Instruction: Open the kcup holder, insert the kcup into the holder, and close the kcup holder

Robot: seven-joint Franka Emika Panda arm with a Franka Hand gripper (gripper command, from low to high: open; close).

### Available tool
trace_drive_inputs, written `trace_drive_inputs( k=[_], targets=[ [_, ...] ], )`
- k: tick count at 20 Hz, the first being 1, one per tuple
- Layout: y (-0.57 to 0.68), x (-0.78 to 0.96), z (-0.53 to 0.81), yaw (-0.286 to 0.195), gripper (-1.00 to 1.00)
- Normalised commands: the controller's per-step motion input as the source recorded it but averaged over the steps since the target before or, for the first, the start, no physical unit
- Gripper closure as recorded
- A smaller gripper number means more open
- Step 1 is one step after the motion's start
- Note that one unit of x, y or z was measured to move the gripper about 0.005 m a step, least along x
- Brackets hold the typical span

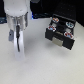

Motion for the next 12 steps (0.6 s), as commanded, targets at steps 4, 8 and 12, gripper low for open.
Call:
trace_drive_inputs(
  k=[4, 8, 12],
  targets=[
    [0.02, -0.36, -0.09, -0.023, -1.0],
    [-0.04, -0.18, -0.18, -0.094, -1.0],
    [-0.09, -0.04, -0.25, -0.187, -1.0]
  ],
)
